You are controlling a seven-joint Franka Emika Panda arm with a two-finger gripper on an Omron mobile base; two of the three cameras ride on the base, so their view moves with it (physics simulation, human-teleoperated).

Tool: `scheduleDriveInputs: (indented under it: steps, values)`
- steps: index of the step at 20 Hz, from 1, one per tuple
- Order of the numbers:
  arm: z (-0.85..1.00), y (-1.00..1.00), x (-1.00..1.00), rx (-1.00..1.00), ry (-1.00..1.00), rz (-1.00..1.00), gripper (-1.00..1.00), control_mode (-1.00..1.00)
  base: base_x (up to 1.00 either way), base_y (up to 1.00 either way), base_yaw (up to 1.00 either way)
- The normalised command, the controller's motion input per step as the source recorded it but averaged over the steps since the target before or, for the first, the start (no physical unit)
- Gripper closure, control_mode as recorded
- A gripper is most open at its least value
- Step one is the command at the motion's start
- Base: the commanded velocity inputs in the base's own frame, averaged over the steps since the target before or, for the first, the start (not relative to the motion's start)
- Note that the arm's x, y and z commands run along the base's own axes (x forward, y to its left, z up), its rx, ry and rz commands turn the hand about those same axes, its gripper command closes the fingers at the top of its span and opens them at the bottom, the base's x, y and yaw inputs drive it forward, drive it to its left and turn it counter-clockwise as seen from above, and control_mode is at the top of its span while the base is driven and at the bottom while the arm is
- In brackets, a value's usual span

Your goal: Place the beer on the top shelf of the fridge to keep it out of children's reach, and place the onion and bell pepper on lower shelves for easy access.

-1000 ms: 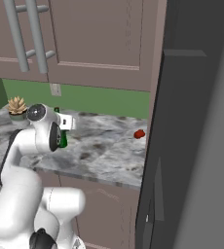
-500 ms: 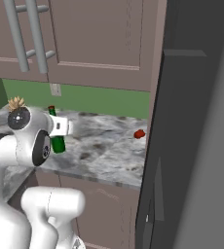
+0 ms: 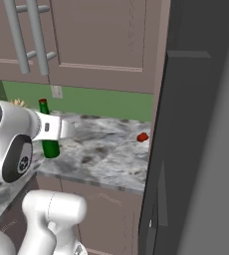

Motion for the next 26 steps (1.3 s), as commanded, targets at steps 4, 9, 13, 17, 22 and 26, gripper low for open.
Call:
scheduleDriveInputs:
  steps: [4, 9, 13, 17, 22, 26]
  values:
    - [0.28, 0.00, -0.46, 0.00, -0.01, -0.02, 1.00, -1.00, 0.00, 0.00, 0.00]
    - [0.24, 0.01, -0.16, -0.03, 0.00, -0.02, 1.00, -1.00, 0.00, 0.00, 0.00]
    - [0.00, 0.00, 0.00, 0.00, 0.00, 0.00, 1.00, 1.00, -0.67, 0.00, -0.06]
    - [0.00, 0.00, 0.00, 0.00, 0.00, 0.00, 1.00, 1.00, -0.96, 0.00, -0.07]
    - [0.00, 0.00, 0.00, 0.00, 0.00, 0.00, 1.00, 1.00, -1.00, -0.01, -0.05]
    - [0.00, 0.00, 0.00, 0.00, 0.00, 0.00, 1.00, 1.00, -1.00, -0.08, -0.03]
